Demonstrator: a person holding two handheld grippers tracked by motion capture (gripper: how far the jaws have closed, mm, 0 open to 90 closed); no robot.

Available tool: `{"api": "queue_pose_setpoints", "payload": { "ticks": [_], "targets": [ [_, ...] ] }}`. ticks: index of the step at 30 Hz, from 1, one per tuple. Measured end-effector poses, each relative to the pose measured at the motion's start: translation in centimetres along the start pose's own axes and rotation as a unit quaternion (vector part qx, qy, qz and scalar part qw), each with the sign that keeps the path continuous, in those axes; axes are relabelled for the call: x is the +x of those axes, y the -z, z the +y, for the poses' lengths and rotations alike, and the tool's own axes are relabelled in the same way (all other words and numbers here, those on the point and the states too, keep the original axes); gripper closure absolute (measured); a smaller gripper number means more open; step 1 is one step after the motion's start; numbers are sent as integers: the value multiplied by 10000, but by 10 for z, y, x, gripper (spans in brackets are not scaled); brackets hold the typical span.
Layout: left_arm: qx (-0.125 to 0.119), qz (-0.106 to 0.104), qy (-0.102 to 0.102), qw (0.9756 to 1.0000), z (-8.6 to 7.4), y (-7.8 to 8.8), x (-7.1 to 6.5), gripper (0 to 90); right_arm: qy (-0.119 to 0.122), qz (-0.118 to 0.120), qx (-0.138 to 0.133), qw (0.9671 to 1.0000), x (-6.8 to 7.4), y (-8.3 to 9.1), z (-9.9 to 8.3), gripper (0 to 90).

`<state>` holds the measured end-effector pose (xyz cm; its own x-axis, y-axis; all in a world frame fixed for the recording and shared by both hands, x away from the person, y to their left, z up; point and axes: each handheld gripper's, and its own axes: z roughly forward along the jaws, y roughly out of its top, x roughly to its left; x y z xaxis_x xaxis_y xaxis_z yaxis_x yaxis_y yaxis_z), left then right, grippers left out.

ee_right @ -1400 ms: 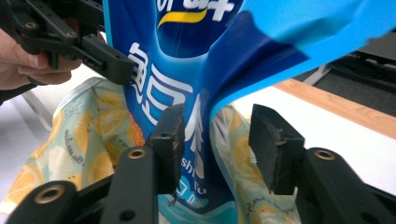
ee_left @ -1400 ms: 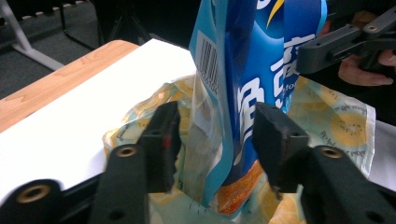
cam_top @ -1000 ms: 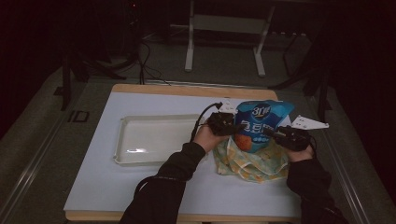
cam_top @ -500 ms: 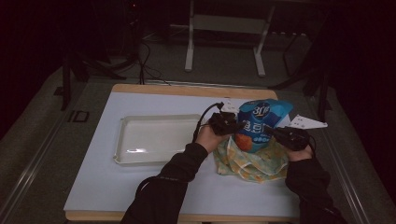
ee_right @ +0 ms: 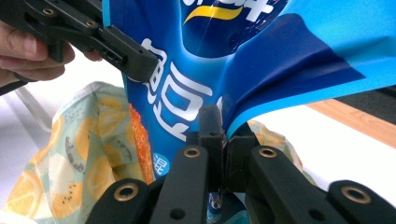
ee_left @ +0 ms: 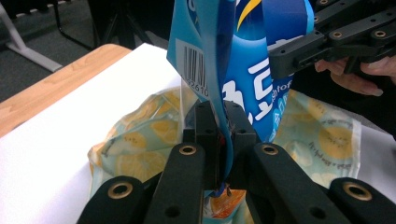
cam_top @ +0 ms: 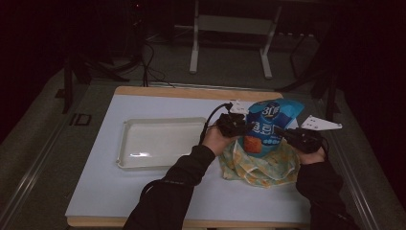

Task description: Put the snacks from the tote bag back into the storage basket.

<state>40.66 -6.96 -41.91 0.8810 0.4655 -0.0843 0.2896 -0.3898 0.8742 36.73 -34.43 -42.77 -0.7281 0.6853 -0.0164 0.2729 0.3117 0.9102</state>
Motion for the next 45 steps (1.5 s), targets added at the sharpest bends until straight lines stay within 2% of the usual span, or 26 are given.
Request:
{"api": "queue_pose_setpoints", "payload": {
  "ticks": [16,21,29,40,42,45],
  "targets": [
    [-37,-22,-87,10000,22,17,-6,879,42,17,-126,9999,4,16,24,888],
    [-24,32,-183,9998,34,24,-9,879,21,23,-188,9998,4,20,31,888],
    [-103,86,-259,9996,51,40,-11,880,165,-33,-266,9995,9,27,53,889],
    [-262,186,-307,9990,64,63,-9,883,368,-73,-333,9987,19,29,80,890],
    [-291,216,-309,9989,67,67,-9,883,335,-66,-375,9987,20,30,85,890],
    [-347,273,-310,9985,71,75,-8,883,431,-76,-445,9980,22,30,96,891]
  ]
}}
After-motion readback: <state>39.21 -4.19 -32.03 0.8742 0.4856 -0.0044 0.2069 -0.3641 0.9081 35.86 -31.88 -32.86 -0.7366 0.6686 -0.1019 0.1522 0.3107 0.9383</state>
